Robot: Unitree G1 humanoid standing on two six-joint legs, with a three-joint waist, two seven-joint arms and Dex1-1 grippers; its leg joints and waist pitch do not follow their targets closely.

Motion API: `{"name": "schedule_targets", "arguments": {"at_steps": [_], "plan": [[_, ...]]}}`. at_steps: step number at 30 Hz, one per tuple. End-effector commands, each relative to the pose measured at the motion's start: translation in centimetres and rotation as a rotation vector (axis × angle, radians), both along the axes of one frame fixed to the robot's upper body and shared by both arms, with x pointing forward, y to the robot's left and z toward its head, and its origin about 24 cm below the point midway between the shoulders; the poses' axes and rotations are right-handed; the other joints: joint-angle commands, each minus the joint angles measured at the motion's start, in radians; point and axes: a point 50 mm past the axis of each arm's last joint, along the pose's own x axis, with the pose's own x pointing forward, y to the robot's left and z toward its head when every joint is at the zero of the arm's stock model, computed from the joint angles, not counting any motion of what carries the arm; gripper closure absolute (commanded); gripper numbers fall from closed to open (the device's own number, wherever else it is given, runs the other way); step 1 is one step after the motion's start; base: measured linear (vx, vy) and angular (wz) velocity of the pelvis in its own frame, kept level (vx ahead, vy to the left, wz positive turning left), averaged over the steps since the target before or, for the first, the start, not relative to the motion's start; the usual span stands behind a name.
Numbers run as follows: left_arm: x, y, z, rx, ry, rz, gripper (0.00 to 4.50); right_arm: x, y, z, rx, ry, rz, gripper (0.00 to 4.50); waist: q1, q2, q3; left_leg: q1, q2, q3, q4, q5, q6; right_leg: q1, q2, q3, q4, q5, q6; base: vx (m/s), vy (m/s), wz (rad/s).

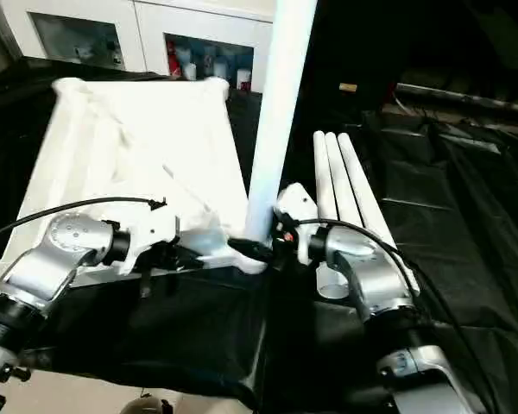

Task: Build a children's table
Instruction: Rotate leg to tighten

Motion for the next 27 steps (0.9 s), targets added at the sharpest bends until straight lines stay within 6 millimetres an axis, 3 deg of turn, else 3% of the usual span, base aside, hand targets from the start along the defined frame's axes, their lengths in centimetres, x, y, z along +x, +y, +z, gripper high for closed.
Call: {"name": "schedule_targets", "arguments": {"at_steps": [1, 4, 11, 12, 27], "plan": [[-0.4, -0.4, -0.2, 0.006, 0.010, -0.049, 4.50, -0.2, -0.3, 0.1, -0.027, -0.007, 0.013, 0.40, -0.001, 0.006, -0.071, 0.004, 0.041, -0.005, -0.055, -0.107, 0.045, 0.064, -0.090, 0.069, -0.055, -0.120, -0.177, 0.000, 0.000, 0.00], [-0.3, -0.3, -0.2, 0.008, 0.011, -0.049, 4.50, -0.4, -0.3, 0.0, -0.043, -0.002, 0.033, 0.40, 0.000, 0.005, -0.073, 0.003, 0.039, -0.005, -0.052, -0.083, 0.056, 0.067, -0.089, 0.068, -0.049, -0.085, -0.183, 0.000, 0.000, 0.00], [-0.2, -0.1, -0.3, 0.011, 0.008, -0.044, 4.50, -0.2, -0.3, -0.2, -0.055, 0.002, 0.036, 0.40, 0.000, 0.006, -0.073, 0.003, 0.039, -0.005, -0.050, -0.102, 0.051, 0.067, -0.089, 0.068, -0.052, -0.118, -0.179, 0.000, 0.000, 0.00], [-0.2, -0.1, -0.3, 0.012, 0.008, -0.044, 4.50, -0.2, -0.3, -0.2, -0.055, 0.003, 0.037, 0.66, 0.000, 0.006, -0.072, 0.003, 0.039, -0.005, -0.049, -0.107, 0.049, 0.066, -0.089, 0.067, -0.053, -0.127, -0.178, 0.000, 0.000, 0.00], [-0.3, 0.1, -0.6, 0.026, 0.013, -0.029, 4.50, -0.5, -0.1, -1.5, -0.088, 0.037, 0.017, 1.75, 0.001, 0.006, -0.073, 0.002, 0.038, -0.006, -0.045, -0.118, 0.039, 0.065, -0.088, 0.067, -0.051, -0.151, -0.169, 0.000, 0.000, 0.00]]}}
